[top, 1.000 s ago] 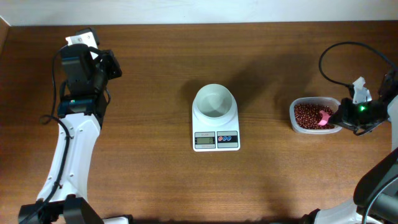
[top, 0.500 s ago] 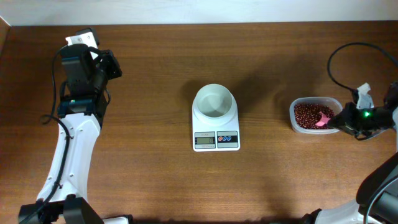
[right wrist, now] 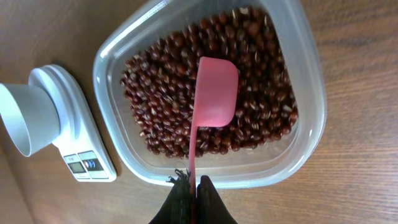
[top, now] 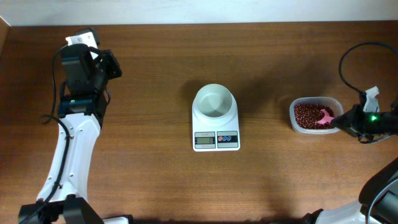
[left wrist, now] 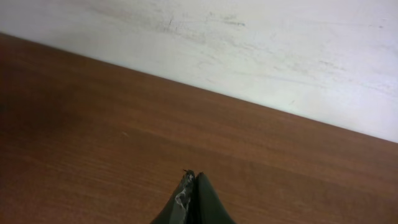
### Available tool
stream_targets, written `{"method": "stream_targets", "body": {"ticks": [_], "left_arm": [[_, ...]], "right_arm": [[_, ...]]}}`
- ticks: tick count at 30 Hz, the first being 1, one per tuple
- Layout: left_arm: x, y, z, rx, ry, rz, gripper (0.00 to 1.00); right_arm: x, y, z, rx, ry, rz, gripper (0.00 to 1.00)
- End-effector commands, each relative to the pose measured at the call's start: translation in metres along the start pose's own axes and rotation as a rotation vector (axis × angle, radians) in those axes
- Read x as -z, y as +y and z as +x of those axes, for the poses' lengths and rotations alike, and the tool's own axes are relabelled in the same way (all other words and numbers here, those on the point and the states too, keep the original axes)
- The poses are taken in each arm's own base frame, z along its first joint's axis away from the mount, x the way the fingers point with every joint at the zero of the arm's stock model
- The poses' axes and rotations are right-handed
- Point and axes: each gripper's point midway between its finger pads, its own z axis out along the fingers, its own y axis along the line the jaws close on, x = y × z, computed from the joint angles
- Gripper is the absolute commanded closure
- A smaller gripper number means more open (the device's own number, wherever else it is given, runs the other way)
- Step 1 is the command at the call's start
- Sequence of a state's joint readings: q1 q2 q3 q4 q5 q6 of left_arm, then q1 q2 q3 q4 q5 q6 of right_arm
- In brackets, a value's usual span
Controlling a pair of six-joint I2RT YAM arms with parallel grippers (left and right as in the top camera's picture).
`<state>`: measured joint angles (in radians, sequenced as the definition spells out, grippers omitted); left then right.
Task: Scoop item into bowl and weigh 50g on scale
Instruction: 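Drag the pink scoop through the beans to fill it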
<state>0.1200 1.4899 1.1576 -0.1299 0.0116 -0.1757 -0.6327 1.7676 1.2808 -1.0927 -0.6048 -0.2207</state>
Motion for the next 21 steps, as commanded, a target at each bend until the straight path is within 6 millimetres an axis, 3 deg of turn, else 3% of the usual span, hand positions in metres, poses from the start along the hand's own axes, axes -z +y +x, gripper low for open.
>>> {"method": "stream_targets", "body": {"ticks": [1, 6, 21], "left_arm": [[0.0, -0.002, -0.005, -0.006, -0.01, 0.013, 0.96], [0.0, -0.003, -0.006, -0.006, -0.018, 0.014, 0.96], [0.0, -0.003, -0.006, -0.006, -0.017, 0.014, 0.97]], "right_arm": [[-0.012, -0.003, 0.013, -0.02, 0.032, -0.025, 0.96], [-0.013, 0.014, 0.012, -0.029, 0.015, -0.132, 0.96], [-0.012, 0.021, 0.01, -0.109, 0.008, -0.179, 0.96]]}}
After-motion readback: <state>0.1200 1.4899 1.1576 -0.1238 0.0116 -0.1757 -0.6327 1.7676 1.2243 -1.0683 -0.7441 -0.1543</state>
